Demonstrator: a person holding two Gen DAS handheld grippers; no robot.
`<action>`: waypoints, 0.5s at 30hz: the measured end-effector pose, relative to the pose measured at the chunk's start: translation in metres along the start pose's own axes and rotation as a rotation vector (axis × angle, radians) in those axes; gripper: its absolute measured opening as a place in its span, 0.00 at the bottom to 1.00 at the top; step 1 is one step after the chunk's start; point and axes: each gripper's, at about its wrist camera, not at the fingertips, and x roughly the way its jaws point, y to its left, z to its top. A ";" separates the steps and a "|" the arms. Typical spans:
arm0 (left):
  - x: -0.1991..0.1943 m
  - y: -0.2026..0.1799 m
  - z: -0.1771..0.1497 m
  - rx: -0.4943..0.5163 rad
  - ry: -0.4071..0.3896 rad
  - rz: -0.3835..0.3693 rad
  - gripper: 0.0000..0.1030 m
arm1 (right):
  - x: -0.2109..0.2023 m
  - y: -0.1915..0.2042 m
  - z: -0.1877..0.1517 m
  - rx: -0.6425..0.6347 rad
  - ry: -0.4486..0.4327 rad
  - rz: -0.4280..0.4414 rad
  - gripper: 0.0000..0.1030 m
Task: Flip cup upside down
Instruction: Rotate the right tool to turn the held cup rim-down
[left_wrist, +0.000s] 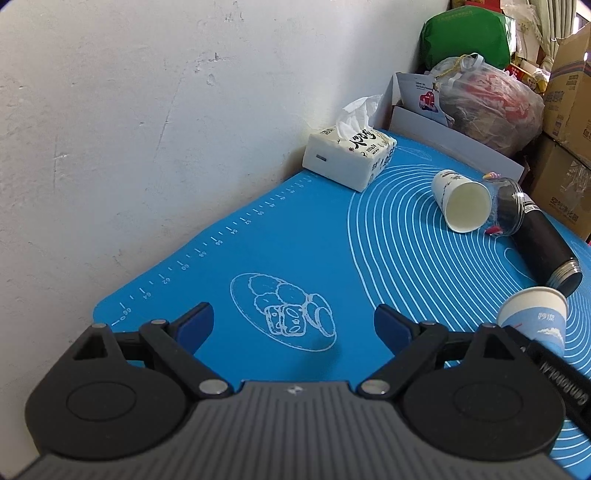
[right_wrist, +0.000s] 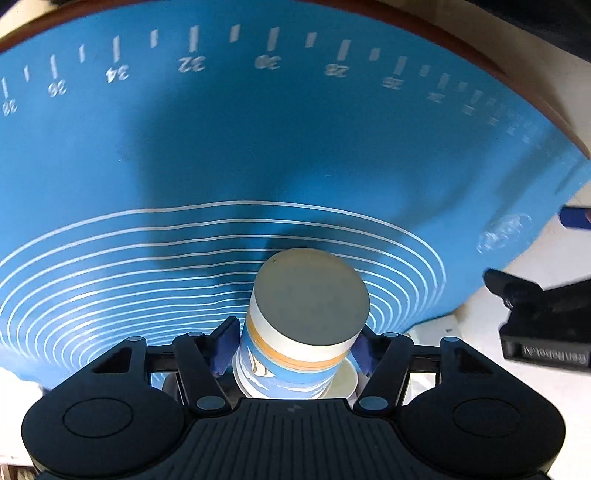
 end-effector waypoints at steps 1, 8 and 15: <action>0.000 0.000 0.000 -0.004 0.001 -0.001 0.91 | 0.000 -0.001 0.000 0.024 0.003 -0.002 0.58; -0.001 -0.004 -0.001 0.009 -0.004 0.002 0.91 | -0.007 -0.009 -0.017 0.314 0.049 -0.009 0.58; -0.001 -0.011 -0.004 0.023 0.004 -0.001 0.90 | -0.024 -0.046 -0.069 0.872 0.052 0.090 0.58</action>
